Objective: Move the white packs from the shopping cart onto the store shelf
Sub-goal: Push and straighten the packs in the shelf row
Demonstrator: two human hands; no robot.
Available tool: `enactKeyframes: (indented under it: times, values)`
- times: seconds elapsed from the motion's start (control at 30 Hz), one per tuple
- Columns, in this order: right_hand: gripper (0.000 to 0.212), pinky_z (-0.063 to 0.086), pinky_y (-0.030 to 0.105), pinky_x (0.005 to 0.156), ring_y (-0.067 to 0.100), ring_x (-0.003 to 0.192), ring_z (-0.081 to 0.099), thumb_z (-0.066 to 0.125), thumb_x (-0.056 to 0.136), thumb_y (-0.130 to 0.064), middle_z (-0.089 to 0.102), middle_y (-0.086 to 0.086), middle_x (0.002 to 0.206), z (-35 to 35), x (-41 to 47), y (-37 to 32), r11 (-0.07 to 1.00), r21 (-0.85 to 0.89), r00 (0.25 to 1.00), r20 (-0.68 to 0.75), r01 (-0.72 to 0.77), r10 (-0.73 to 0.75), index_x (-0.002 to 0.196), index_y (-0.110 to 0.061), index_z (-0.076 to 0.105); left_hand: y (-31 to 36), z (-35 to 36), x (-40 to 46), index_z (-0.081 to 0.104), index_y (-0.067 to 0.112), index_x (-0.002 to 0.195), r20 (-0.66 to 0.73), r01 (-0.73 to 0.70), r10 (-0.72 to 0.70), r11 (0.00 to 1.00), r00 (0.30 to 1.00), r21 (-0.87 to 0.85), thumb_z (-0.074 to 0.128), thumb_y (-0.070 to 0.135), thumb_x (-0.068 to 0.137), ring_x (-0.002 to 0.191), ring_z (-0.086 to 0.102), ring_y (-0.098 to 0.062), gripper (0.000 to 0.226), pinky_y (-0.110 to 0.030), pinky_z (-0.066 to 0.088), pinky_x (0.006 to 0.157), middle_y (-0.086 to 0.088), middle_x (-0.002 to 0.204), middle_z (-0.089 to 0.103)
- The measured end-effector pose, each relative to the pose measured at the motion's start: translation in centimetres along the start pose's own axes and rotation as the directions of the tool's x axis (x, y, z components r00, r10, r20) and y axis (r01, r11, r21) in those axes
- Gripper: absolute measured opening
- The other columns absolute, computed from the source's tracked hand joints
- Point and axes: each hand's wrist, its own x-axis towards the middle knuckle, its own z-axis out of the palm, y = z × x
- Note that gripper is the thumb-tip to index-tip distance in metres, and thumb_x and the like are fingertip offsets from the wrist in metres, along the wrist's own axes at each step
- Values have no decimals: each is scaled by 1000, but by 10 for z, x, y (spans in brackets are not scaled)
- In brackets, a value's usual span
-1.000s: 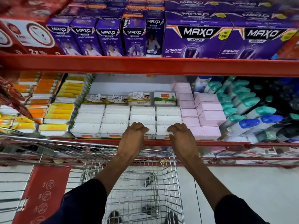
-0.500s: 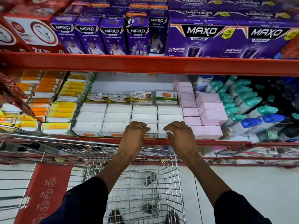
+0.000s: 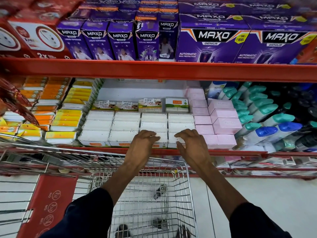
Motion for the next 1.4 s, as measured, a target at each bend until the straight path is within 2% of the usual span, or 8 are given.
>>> enactKeyframes:
  times: [0.2,0.27,0.4,0.47,0.63,0.83,1.17,1.4]
  values:
    - [35,47,43,101,24,120,54,61,93,-20,63,3,130,0,8,-4,999,34,1000,-9,3,-3,128,-21,61,-5,-5,10,54,17,137,56,-13,11,999,998,30,66,19,90,142,37,-29,49,-48,29,120,-7,150,47]
    - [31,48,45,97,24,117,56,61,92,-20,65,1,126,0,8,-9,999,28,1000,-12,17,-17,123,-23,65,-5,-7,13,57,17,133,73,-4,1,999,997,37,67,20,88,138,41,-29,46,-48,34,117,-8,146,51]
    - [23,49,38,84,21,101,60,67,87,-14,70,-4,106,2,6,-23,997,-17,996,-55,69,-70,107,-24,73,-9,-15,6,72,17,109,25,8,-9,999,1000,39,68,15,83,105,56,-23,26,-44,52,92,-2,108,67]
    - [23,51,39,85,23,97,61,66,86,-10,71,-2,102,5,6,-29,996,-8,995,-47,92,-93,106,-21,73,-10,-16,2,72,15,107,37,-24,23,1000,999,20,65,6,83,100,57,-23,27,-41,53,89,-3,102,68]
    - [21,53,41,81,25,94,62,66,86,-7,72,1,100,10,8,-32,996,2,996,-24,89,-88,102,-18,74,-13,-16,1,73,10,109,35,-54,54,998,998,-19,60,-8,83,102,60,-24,34,-39,57,87,-6,102,71]
    - [23,53,38,83,23,95,61,65,87,-8,70,1,102,14,10,-43,995,47,995,-53,92,-90,108,-17,72,-30,-32,-19,72,11,112,-65,15,-19,998,998,-60,65,7,90,110,58,-20,24,-30,49,95,-5,112,69]
    - [36,54,37,82,28,94,61,70,76,3,72,6,103,56,34,-126,964,32,964,28,264,-265,109,-12,72,-111,-67,-54,71,14,113,-172,316,-288,935,942,160,66,11,82,106,57,-35,31,-49,52,90,-11,114,69]
    - [20,50,41,85,31,102,53,56,89,-1,63,12,108,71,49,-151,987,61,983,97,150,-156,102,-10,69,-126,-74,-55,74,14,108,-155,277,-255,951,954,141,61,-5,79,103,63,-34,38,-47,55,87,-10,108,74]
